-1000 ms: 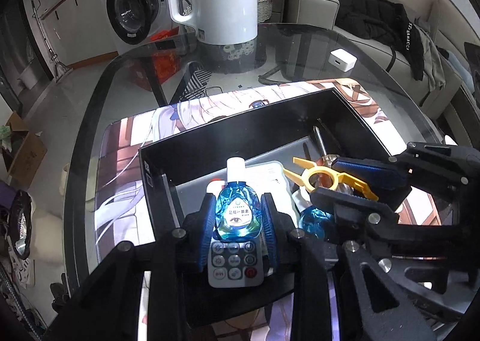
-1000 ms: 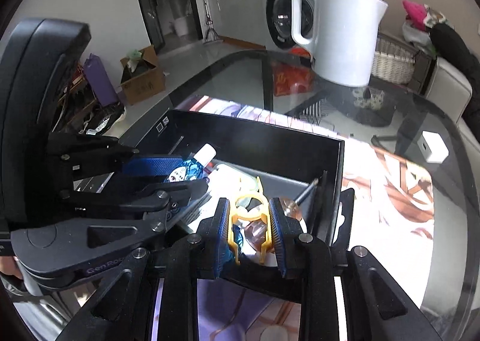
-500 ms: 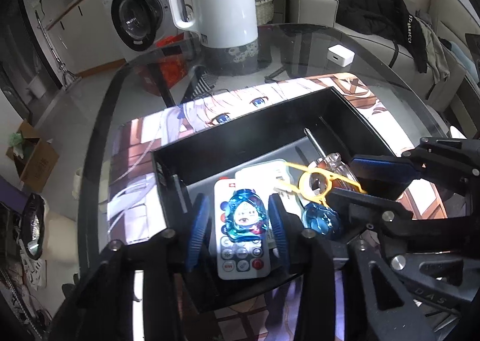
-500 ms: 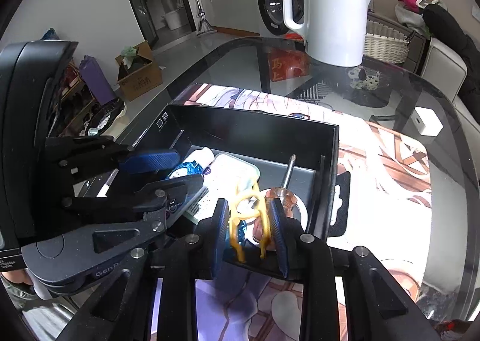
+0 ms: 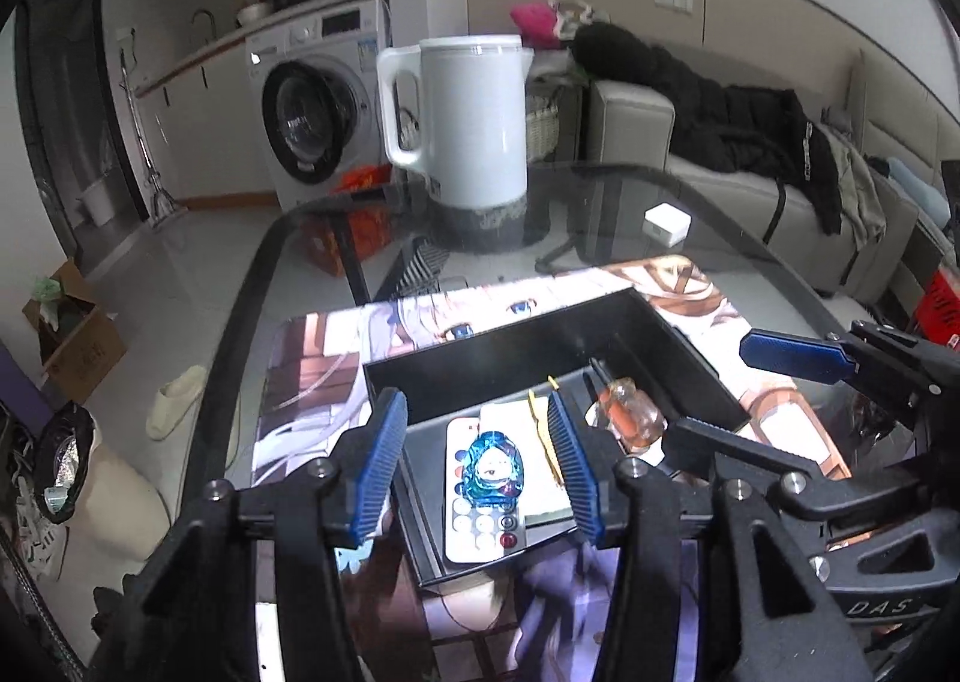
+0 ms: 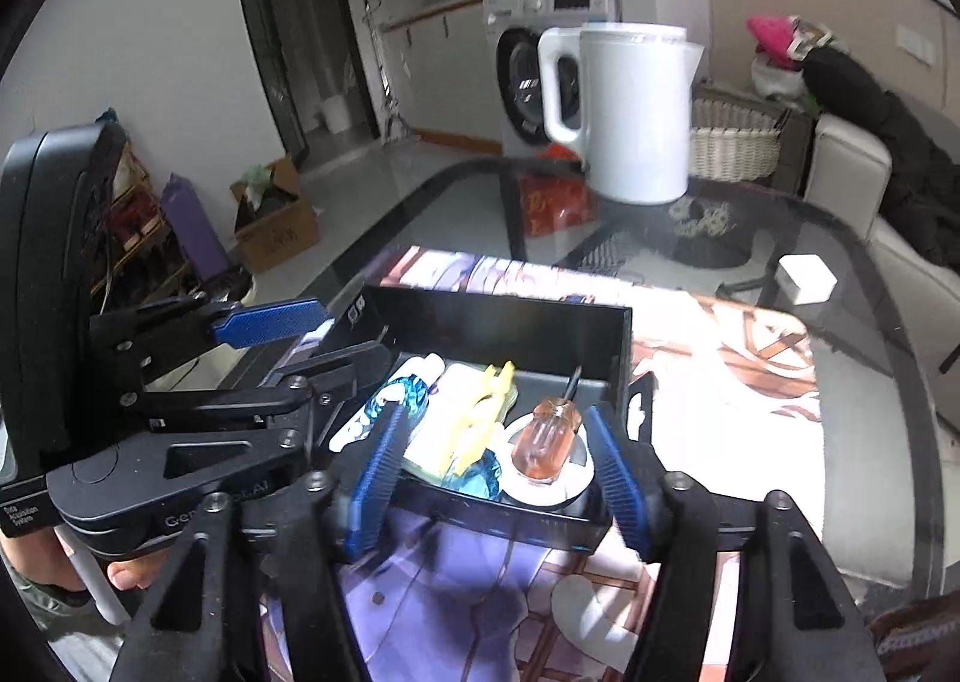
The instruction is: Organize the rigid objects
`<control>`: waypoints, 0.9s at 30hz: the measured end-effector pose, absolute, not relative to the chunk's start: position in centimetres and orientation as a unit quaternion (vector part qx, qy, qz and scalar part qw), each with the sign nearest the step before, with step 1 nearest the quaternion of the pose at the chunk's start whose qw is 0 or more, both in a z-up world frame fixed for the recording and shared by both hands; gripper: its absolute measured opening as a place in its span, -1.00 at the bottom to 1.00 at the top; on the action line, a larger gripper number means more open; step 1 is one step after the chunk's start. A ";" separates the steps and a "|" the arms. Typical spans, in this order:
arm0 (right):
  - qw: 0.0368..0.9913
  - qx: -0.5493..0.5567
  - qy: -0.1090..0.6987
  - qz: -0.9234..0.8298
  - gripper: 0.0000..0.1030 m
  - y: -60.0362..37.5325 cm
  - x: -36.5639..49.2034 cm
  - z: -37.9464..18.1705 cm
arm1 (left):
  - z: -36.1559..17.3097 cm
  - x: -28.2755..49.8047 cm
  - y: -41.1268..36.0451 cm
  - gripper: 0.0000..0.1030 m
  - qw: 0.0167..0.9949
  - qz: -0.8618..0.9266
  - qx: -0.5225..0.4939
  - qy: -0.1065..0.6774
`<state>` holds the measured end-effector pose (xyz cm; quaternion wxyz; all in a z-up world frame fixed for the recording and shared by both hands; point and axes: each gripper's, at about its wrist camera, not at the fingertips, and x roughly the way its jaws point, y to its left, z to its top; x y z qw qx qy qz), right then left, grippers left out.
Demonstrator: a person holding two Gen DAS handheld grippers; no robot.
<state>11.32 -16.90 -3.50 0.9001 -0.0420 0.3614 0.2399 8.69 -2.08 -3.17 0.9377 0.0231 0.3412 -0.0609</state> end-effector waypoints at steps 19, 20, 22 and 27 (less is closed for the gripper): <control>0.965 -0.020 0.189 0.182 0.95 -18.2 2.5 -1.9 | -0.8 1.2 0.6 0.90 0.984 0.002 0.010 0.179; 0.963 -0.017 0.194 0.184 0.96 -18.2 2.4 -2.0 | -0.8 1.0 0.7 0.91 0.984 0.006 0.013 0.177; 0.961 -0.018 0.201 0.187 0.96 -18.2 2.3 -2.1 | -0.9 0.8 0.9 0.99 0.984 -0.006 0.017 0.179; 0.962 -0.017 0.194 0.190 0.96 -17.9 2.3 -1.6 | -0.8 0.5 1.0 1.00 0.984 -0.004 0.012 0.177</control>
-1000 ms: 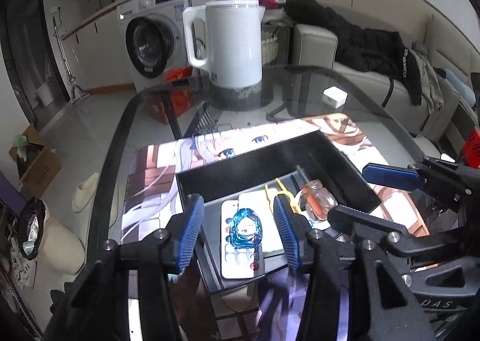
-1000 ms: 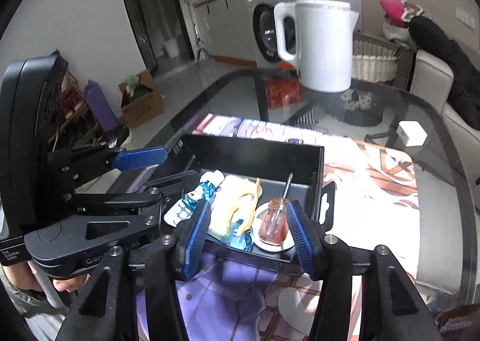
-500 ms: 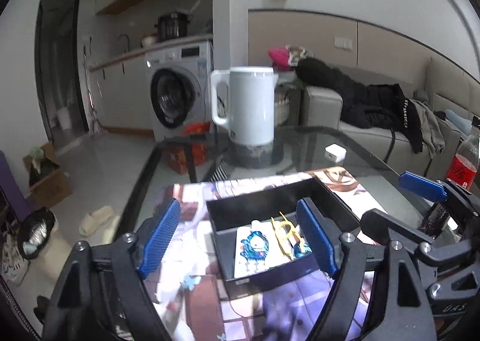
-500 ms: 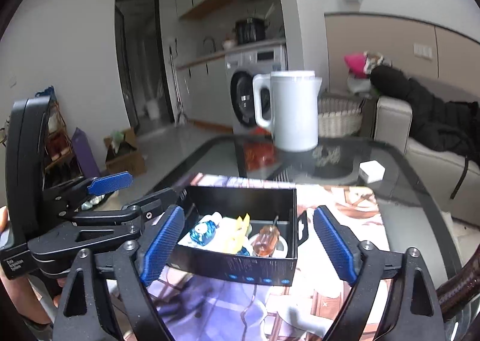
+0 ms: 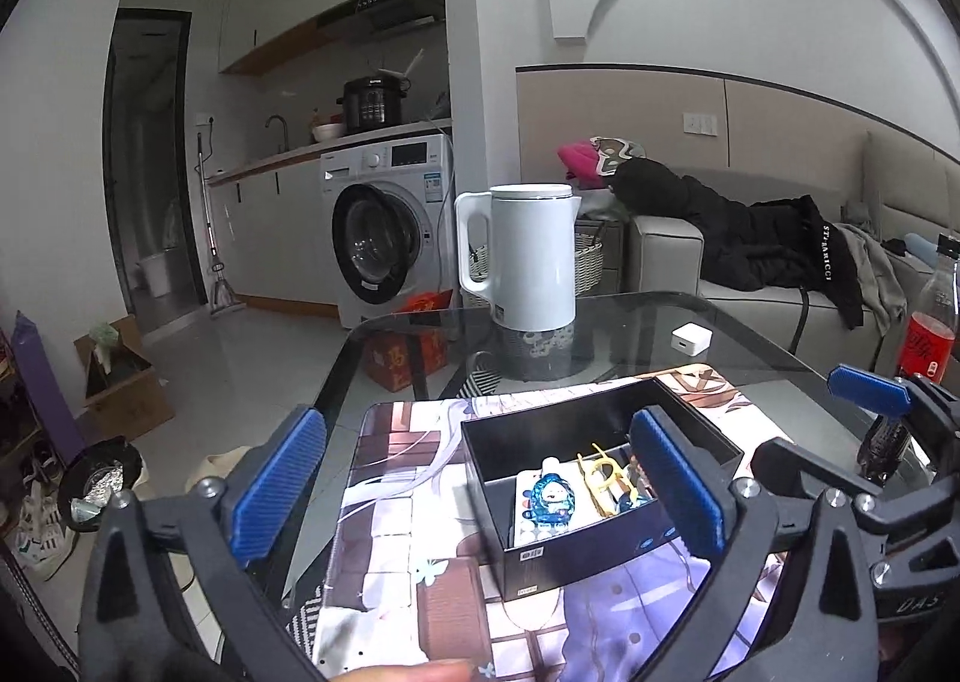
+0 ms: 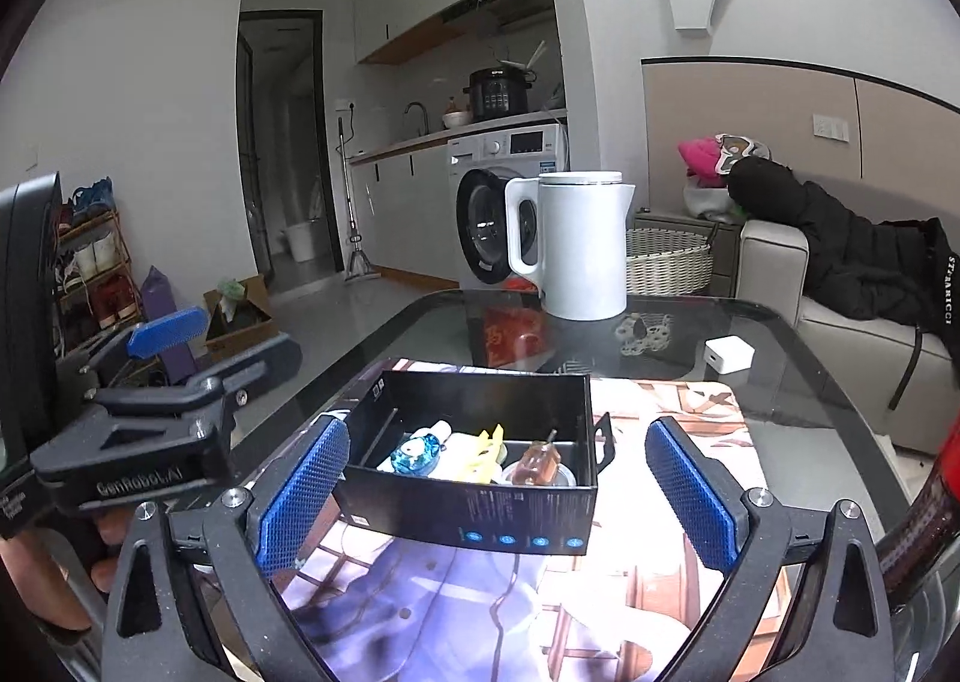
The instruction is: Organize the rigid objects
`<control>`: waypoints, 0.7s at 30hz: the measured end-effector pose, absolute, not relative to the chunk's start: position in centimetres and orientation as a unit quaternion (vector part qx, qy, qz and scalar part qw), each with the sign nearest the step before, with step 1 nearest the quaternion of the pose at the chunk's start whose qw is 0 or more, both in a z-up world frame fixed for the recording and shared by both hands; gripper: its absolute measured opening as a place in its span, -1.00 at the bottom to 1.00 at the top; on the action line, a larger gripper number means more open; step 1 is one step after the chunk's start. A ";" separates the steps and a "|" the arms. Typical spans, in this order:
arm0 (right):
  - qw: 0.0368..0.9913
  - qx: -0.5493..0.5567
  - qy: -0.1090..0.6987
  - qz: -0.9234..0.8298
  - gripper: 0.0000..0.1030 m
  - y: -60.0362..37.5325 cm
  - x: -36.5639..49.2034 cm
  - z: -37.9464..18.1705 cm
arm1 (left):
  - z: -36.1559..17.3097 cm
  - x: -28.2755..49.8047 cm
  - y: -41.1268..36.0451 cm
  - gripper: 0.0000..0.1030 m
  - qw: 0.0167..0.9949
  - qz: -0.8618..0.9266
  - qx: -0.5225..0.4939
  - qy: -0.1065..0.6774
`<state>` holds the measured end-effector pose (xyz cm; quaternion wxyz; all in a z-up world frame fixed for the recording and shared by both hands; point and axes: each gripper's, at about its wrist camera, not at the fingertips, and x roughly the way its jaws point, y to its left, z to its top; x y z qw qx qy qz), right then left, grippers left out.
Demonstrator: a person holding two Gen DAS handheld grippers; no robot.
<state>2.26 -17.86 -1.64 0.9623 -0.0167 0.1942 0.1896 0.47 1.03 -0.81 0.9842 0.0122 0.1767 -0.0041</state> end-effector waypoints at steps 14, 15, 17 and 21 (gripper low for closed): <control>0.968 -0.029 0.162 0.187 0.97 -17.9 1.2 -0.9 | -0.6 0.5 0.1 1.00 0.984 -0.008 0.010 0.176; 0.968 -0.029 0.163 0.188 0.97 -17.9 1.2 -0.8 | -0.6 0.5 0.1 1.00 0.984 -0.007 0.011 0.176; 0.968 -0.030 0.162 0.188 0.97 -17.9 1.1 -0.8 | -0.6 0.5 0.1 1.00 0.984 -0.009 0.011 0.177; 0.968 -0.029 0.162 0.188 0.97 -17.9 1.0 -0.8 | -0.5 0.5 0.1 1.00 0.984 -0.008 0.009 0.176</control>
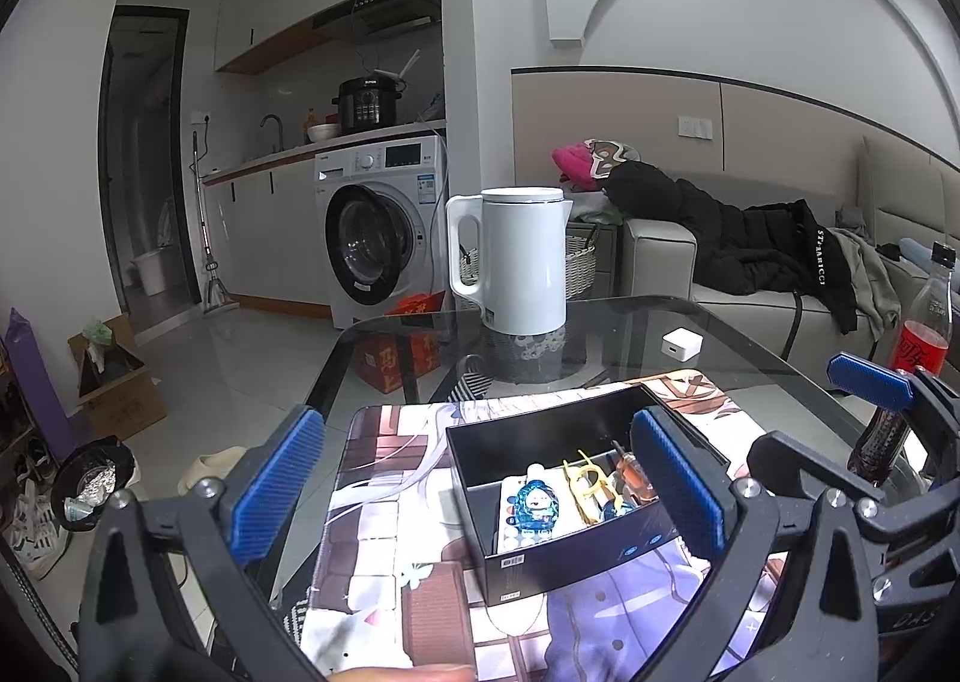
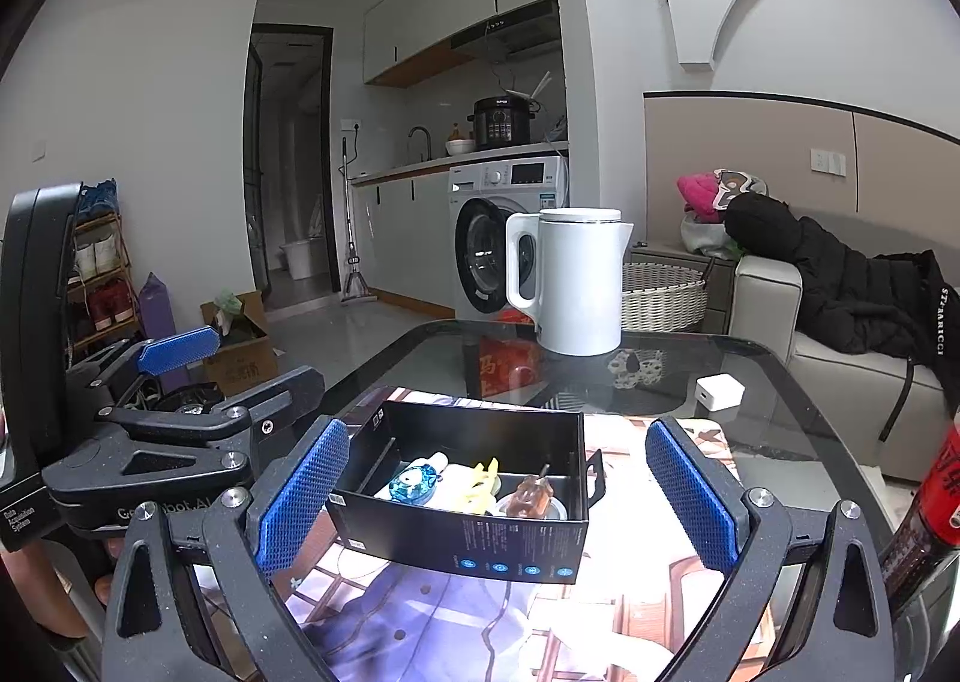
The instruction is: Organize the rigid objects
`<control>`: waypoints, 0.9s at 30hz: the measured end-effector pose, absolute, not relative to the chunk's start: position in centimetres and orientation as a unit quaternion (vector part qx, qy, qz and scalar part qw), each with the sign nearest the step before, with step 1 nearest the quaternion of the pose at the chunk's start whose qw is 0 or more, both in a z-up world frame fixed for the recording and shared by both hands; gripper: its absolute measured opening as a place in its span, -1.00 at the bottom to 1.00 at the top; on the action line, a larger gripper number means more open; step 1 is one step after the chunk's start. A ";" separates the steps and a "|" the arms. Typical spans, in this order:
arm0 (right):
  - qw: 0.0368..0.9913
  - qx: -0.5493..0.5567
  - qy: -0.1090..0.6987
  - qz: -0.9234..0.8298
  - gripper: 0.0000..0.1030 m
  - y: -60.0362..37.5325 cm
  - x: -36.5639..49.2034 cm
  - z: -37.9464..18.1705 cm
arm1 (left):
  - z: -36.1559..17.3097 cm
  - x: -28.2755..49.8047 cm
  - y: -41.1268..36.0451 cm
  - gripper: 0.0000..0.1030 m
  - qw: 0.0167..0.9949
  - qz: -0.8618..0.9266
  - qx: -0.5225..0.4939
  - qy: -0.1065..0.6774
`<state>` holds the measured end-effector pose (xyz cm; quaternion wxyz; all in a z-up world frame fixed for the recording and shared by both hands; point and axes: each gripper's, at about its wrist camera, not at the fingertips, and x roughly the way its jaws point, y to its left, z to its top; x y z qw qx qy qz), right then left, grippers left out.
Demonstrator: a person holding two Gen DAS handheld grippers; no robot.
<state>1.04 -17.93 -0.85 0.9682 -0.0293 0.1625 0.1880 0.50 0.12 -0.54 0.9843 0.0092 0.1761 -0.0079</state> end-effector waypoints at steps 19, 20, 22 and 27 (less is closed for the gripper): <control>0.968 -0.033 0.167 0.185 0.97 -17.8 1.3 -1.0 | -0.4 0.5 0.0 1.00 0.984 -0.009 0.012 0.180; 0.968 -0.033 0.167 0.183 0.97 -17.7 1.3 -1.0 | -0.4 0.5 -0.1 1.00 0.984 -0.009 0.011 0.179; 0.968 -0.032 0.167 0.184 0.97 -17.7 1.4 -1.0 | -0.4 0.6 -0.1 1.00 0.984 -0.009 0.012 0.180; 0.969 -0.033 0.167 0.182 0.97 -17.7 1.3 -1.1 | -0.4 0.5 0.0 1.00 0.984 -0.009 0.011 0.179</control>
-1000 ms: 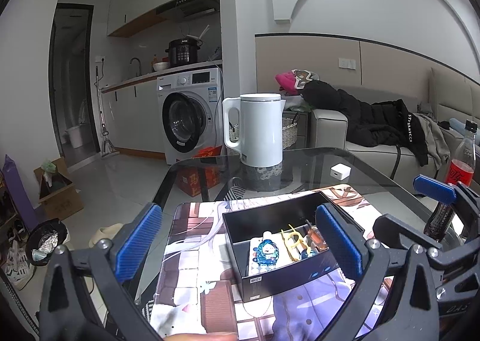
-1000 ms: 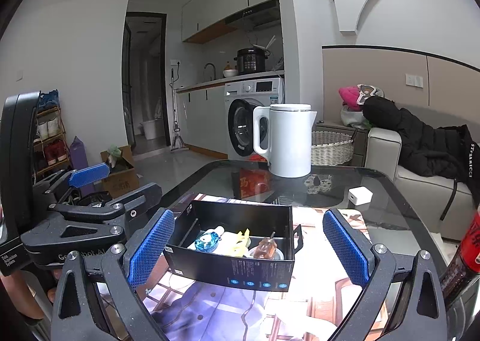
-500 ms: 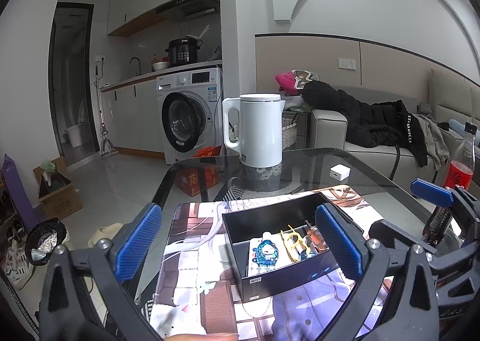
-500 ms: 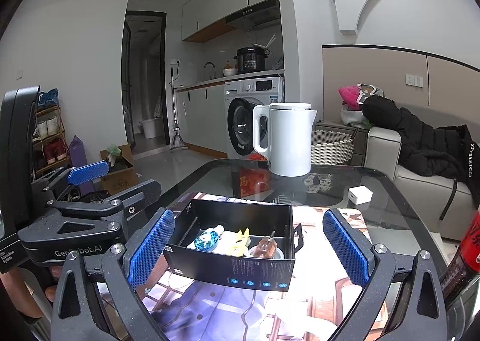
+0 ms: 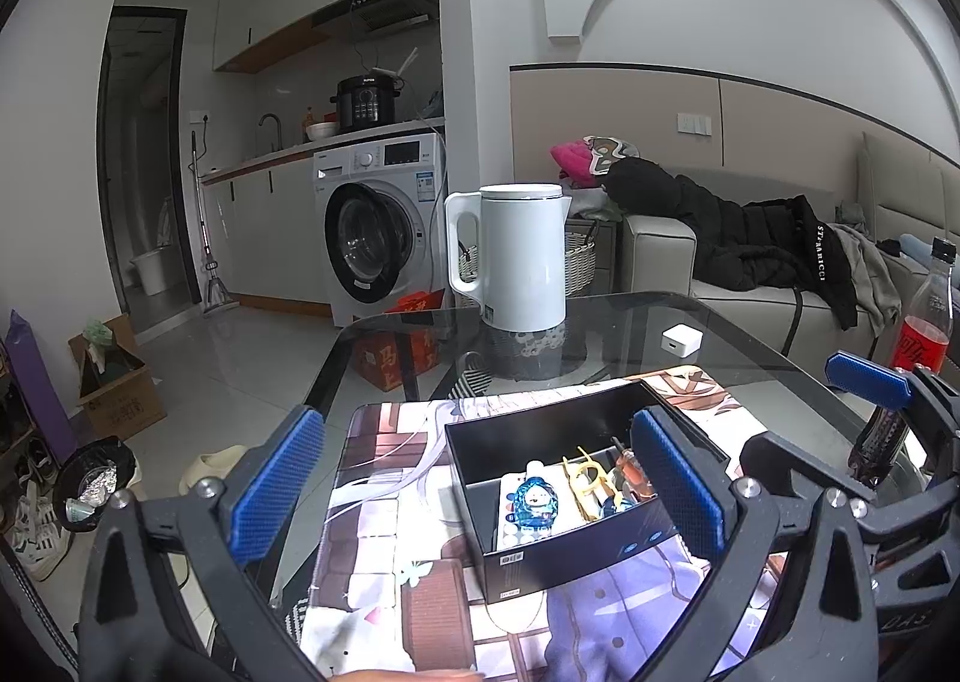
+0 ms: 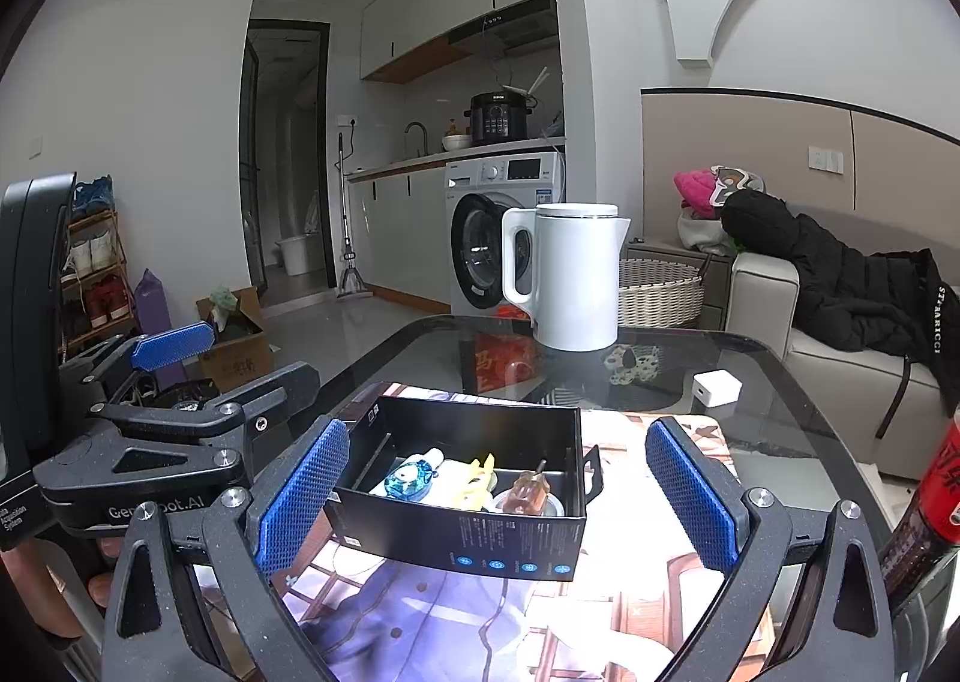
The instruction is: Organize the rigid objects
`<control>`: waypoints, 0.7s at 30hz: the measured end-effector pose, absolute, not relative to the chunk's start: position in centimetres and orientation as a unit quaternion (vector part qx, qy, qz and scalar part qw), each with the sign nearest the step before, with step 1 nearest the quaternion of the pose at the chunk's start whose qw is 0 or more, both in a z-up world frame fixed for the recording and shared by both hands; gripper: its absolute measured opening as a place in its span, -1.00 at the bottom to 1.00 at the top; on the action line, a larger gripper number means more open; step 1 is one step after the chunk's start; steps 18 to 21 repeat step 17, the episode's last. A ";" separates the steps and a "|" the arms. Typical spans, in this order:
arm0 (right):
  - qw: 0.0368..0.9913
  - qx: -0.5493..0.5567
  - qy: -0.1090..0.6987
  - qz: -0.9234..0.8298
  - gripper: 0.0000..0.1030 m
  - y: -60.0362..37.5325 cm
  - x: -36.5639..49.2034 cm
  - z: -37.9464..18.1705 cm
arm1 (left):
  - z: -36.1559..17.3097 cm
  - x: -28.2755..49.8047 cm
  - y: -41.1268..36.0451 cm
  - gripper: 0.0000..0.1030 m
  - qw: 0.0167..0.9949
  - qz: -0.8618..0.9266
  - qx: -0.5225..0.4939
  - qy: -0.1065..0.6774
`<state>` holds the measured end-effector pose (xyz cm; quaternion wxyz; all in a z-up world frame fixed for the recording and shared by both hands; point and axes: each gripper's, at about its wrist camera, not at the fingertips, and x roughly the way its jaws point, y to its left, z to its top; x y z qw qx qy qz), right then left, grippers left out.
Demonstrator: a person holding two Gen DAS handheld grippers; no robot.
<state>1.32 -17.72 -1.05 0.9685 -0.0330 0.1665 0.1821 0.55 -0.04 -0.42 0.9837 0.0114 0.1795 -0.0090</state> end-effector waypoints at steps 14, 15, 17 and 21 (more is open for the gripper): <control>0.968 -0.032 0.171 0.179 0.97 -18.1 1.1 -1.2 | -0.6 0.6 0.0 1.00 0.983 -0.006 0.013 0.182; 0.968 -0.032 0.171 0.179 0.97 -18.0 1.2 -1.2 | -0.7 0.7 -0.1 1.00 0.983 -0.005 0.013 0.183; 0.968 -0.033 0.171 0.178 0.97 -18.1 1.2 -1.2 | -0.8 0.7 -0.1 1.00 0.983 -0.003 0.013 0.183; 0.968 -0.033 0.171 0.178 0.97 -18.1 1.2 -1.2 | -0.8 0.7 -0.1 1.00 0.983 -0.003 0.013 0.183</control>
